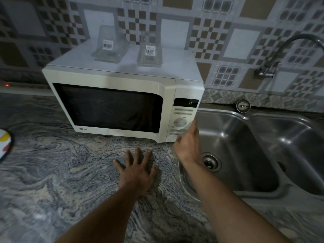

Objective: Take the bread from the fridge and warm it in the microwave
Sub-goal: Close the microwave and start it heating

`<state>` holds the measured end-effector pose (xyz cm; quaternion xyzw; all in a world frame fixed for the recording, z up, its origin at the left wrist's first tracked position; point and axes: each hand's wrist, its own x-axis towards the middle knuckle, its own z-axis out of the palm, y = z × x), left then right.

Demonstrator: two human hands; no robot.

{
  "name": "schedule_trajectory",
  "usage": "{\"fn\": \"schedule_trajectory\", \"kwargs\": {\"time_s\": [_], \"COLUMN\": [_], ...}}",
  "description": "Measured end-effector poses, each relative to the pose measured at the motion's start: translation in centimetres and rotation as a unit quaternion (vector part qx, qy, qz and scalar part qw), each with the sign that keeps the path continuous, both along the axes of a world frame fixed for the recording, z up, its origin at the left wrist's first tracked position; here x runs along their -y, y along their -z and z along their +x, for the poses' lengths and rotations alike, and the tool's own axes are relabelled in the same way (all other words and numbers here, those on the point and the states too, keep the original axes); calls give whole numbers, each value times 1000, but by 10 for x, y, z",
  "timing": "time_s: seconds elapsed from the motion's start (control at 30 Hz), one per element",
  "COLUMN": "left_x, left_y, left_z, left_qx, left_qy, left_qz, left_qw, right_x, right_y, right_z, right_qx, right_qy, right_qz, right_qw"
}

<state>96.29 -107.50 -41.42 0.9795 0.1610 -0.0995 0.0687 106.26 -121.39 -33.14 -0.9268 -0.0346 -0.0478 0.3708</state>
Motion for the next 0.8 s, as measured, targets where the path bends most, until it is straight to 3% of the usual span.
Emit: {"fn": "schedule_trajectory", "kwargs": {"time_s": [0.1, 0.27, 0.37, 0.53, 0.8], "left_x": [-1, 10, 15, 18, 21], "left_y": [-19, -67, -101, -130, -144], "left_z": [8, 25, 39, 63, 80], "left_qx": [17, 229, 306, 338, 326], "left_qy": [-4, -46, -64, -45, -72], "left_qz": [-35, -157, -218, -267, -334], "left_qw": [999, 960, 925, 901, 881], "right_x": [5, 6, 5, 6, 9], "right_y": [-25, -74, -105, -133, -139], "right_z": [-8, -10, -5, 12, 17], "right_qx": [58, 170, 192, 130, 107], "right_qy": [-22, -30, -58, -139, -161], "right_qz": [-34, -99, -156, -256, -279], "right_qw": [997, 980, 967, 948, 941]}}
